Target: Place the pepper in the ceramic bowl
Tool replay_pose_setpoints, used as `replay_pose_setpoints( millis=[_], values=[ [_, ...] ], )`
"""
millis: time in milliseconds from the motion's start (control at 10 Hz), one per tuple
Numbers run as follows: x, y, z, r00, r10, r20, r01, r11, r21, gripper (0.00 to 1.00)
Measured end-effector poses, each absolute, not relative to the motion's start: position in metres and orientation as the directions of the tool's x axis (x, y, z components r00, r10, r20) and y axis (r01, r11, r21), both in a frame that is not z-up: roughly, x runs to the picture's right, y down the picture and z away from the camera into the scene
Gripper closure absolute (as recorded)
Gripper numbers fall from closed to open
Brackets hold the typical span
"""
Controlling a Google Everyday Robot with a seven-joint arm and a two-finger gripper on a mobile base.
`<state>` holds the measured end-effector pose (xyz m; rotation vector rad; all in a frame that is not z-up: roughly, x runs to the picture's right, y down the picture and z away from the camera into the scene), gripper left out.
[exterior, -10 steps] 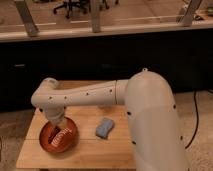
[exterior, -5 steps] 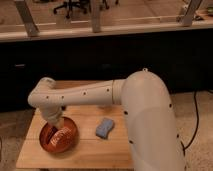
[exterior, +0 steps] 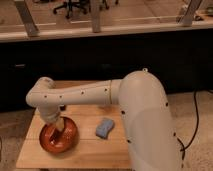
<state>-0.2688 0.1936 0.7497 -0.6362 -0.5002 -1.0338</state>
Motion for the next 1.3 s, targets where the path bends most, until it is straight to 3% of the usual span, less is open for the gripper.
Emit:
replay_pose_setpoints(
  millis=[1300],
  values=[
    [-0.2759,0.1945,0.7481,0.374,-0.629,0.682,0.925,0.302,-0.229,0.2]
  ],
)
